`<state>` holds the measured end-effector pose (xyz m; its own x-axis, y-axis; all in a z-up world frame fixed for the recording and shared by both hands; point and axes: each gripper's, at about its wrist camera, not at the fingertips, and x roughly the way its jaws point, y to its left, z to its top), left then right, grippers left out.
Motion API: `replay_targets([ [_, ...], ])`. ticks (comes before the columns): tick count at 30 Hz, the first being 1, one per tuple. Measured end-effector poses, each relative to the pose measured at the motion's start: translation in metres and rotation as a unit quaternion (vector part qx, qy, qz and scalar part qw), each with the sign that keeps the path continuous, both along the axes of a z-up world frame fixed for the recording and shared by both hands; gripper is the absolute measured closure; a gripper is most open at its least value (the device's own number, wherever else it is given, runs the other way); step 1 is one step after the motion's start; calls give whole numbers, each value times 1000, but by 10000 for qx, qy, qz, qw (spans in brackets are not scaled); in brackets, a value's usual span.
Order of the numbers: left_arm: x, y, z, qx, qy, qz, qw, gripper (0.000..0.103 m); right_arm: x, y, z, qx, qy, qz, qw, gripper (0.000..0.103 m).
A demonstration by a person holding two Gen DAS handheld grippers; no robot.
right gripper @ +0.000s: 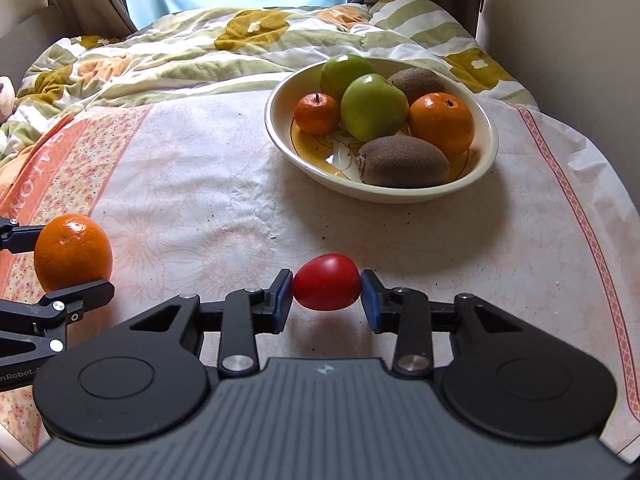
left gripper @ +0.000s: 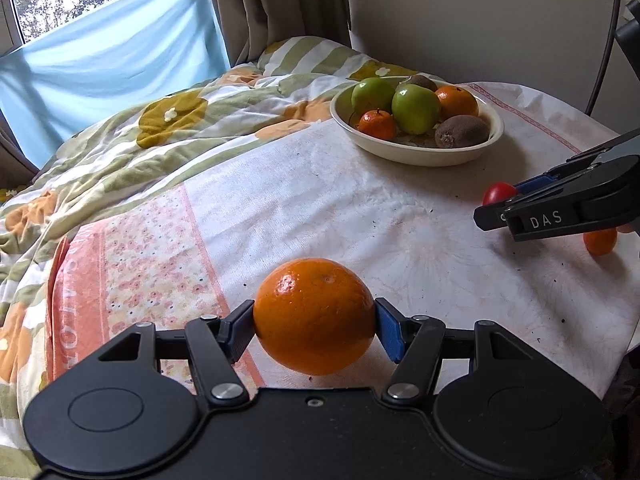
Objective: Organize fruits
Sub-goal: 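Carry orange into the bowl and open left gripper while right carries tomato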
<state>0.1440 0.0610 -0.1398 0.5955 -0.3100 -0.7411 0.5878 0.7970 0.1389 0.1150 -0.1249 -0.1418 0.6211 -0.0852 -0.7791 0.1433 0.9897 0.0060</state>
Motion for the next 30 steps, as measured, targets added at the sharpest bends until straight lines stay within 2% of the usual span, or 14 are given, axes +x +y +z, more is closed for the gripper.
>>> replay_targets([
  [10, -6, -2, 42, -249, -253, 70, 9993, 36, -15, -2, 41, 124, -260, -65, 9996, 52],
  [19, 0, -35, 84, -489, -544, 177, 9972, 36, -19, -29, 79, 212, -544, 17, 9983, 52],
  [24, 8, -66, 92, -566, -554, 356, 9962, 36, -11, -57, 89, 248, -581, 220, 9978, 52],
  [30, 23, -107, 89, -621, -455, 595, 9953, 36, 6, -96, 93, 265, -558, 491, 9969, 52],
])
